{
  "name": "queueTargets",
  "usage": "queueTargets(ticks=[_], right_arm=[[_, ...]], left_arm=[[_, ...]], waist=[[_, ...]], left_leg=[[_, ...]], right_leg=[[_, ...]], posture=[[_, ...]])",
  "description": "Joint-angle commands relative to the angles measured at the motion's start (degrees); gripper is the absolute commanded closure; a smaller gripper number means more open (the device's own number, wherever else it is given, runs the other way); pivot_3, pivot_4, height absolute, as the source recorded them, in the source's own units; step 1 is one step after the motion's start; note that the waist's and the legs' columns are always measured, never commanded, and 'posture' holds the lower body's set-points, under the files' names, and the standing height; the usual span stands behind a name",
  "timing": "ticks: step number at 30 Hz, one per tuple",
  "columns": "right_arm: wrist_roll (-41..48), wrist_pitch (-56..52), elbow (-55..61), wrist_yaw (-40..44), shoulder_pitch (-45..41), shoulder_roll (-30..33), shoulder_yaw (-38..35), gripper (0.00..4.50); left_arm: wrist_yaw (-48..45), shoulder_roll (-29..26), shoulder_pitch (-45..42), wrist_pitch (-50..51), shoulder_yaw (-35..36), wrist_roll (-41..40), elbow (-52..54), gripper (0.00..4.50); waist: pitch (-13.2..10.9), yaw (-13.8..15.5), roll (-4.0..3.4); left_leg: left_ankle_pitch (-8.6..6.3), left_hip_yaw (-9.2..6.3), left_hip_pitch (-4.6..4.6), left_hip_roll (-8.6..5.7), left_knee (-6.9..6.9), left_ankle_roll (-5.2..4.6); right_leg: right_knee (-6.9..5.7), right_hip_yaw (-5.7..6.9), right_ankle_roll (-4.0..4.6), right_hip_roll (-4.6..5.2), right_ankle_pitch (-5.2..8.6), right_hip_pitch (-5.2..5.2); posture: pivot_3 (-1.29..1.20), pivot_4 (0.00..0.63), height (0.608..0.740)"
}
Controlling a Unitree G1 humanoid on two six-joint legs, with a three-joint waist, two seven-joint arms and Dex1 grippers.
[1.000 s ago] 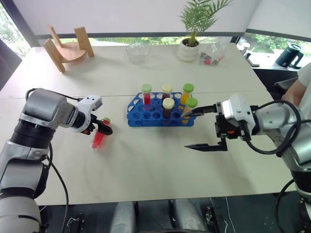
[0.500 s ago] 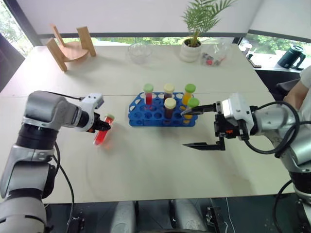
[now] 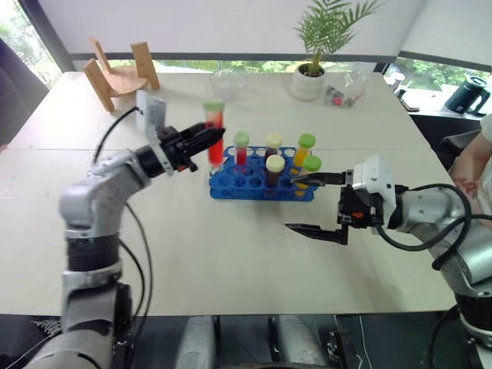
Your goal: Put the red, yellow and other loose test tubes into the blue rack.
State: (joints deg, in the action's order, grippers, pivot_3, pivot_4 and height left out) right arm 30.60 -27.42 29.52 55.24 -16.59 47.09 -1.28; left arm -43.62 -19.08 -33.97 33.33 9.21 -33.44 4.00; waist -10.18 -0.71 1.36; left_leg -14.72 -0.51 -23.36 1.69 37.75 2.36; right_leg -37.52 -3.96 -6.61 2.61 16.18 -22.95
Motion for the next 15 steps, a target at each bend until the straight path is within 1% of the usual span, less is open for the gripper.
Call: queueTargets(ticks=[1, 3, 7, 11, 15], right_arm=[[0.7, -0.4, 2.6, -1.5, 0.1, -0.2, -1.9, 0.0], [0.7, -0.5, 2.8, -2.1, 0.1, -0.3, -1.8, 0.0], [0.9, -0.9, 3.2, -3.0, -0.2, -0.6, -1.5, 0.0], [0.8, -0.9, 3.6, -3.6, -0.1, -0.7, -1.5, 0.0], [1.0, -1.0, 4.0, -4.0, 0.2, -0.9, -1.5, 0.0]], left_arm=[[-2.0, 2.9, 1.1, -12.3, -2.9, 4.3, -2.5, 3.7], [-2.7, 4.7, 1.7, -17.3, -4.4, 6.2, -5.3, 3.7], [-3.6, 6.5, 2.7, -25.4, -6.0, 9.4, -10.4, 3.7], [-4.0, 7.3, 2.9, -30.5, -6.6, 10.9, -14.1, 3.7], [-3.5, 8.4, 2.8, -33.4, -7.2, 12.1, -17.0, 3.7]], waist=[[0.0, 0.0, 0.0], [0.0, 0.0, 0.0], [0.0, 0.0, 0.0], [0.0, 0.0, 0.0], [0.0, 0.0, 0.0]], left_leg=[[0.0, -0.01, 0.0, 0.01, 0.0, 0.0], [0.0, -0.03, 0.01, 0.02, 0.01, -0.01], [-0.02, -0.03, -0.01, 0.01, 0.03, -0.03], [-0.03, -0.05, -0.01, 0.02, 0.03, -0.06], [-0.04, -0.05, -0.01, 0.02, 0.06, -0.07]], right_leg=[[0.0, 0.0, 0.0, -0.03, 0.0, 0.0], [-0.01, 0.0, 0.0, -0.06, 0.0, -0.01], [-0.01, 0.0, 0.0, -0.06, 0.0, 0.01], [-0.01, 0.02, 0.0, -0.07, -0.01, 0.0], [-0.01, 0.02, -0.01, -0.07, -0.01, 0.02]], posture=[[0.0, 0.15, 0.74], [0.0, 0.15, 0.74], [0.0, 0.15, 0.74], [0.0, 0.15, 0.74], [0.0, 0.15, 0.74]])
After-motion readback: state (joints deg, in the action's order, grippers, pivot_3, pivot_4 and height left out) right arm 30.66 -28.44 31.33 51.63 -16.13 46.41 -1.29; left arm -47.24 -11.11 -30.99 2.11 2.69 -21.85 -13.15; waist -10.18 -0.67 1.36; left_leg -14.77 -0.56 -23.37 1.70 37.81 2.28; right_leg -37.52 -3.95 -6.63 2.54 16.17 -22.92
